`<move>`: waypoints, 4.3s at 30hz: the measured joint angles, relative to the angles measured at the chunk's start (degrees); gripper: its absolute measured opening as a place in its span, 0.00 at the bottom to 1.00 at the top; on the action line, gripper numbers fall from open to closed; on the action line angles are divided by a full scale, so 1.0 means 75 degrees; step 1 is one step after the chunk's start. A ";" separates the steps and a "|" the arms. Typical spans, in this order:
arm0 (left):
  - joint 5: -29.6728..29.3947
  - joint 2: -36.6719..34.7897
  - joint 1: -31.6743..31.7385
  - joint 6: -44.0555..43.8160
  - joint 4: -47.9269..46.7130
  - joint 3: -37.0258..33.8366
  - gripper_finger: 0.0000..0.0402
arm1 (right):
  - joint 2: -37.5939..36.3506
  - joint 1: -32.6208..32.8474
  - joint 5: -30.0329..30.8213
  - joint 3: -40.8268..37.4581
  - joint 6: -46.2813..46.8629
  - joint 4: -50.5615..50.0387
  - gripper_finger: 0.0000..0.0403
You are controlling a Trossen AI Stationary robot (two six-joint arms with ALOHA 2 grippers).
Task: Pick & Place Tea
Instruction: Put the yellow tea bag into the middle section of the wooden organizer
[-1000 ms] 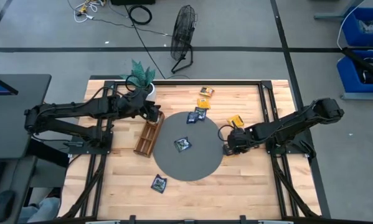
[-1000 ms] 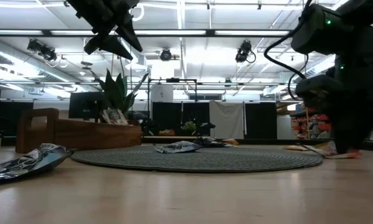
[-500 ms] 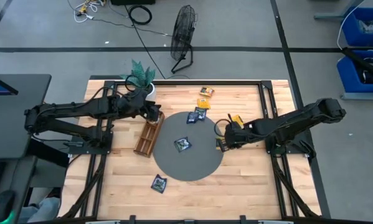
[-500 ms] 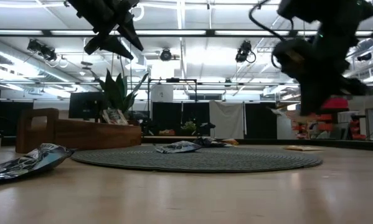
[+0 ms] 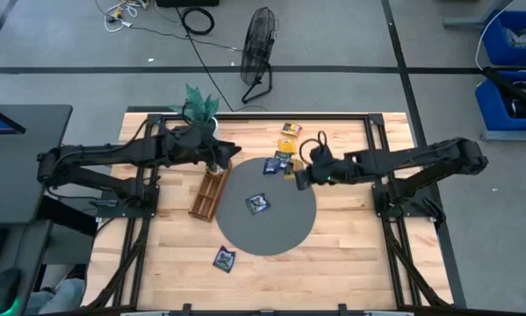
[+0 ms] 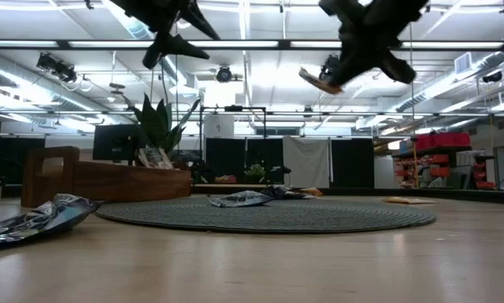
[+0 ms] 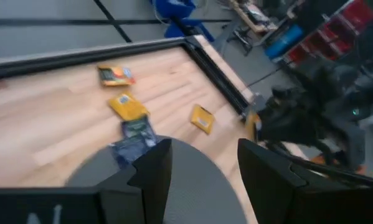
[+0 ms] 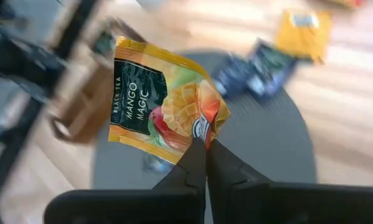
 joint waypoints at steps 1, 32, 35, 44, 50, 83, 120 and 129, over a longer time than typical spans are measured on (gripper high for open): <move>0.0114 0.0065 -0.0002 -0.0059 0.0092 -0.0003 0.47 | 0.0000 -0.0083 0.0040 0.0062 -0.0110 0.0202 0.00; 0.1290 0.2499 -0.0131 -0.1359 0.3365 0.0543 0.47 | 0.0003 -0.0735 -0.1054 0.0093 -0.1012 0.1656 0.00; 0.1400 0.2724 -0.0134 -0.1055 0.3325 0.0843 0.47 | 0.0003 -0.0737 -0.1117 0.0093 -0.1038 0.1721 0.00; 0.1534 0.3206 -0.0131 -0.1026 0.3109 0.1124 0.47 | 0.0003 -0.0732 -0.1205 0.0093 -0.1153 0.1854 0.00; 0.1528 0.3241 -0.0119 -0.1227 0.2732 0.1123 0.46 | 0.0006 -0.0732 -0.1271 0.0093 -0.1295 0.1884 0.00; 0.2257 0.2438 0.0137 -0.1289 0.0717 0.1114 0.00 | -0.0954 -0.0564 -0.2080 0.0090 -0.3633 0.1835 0.32; 0.1248 0.0945 0.0746 -0.0910 -0.8054 0.2106 0.00 | -0.0245 -0.0464 -0.1819 0.0090 -0.5812 0.2466 0.00; 0.1851 0.0956 0.0743 -0.1332 -0.6218 0.0153 0.00 | -0.0152 -0.0466 -0.1953 0.0093 -0.6260 0.2470 0.00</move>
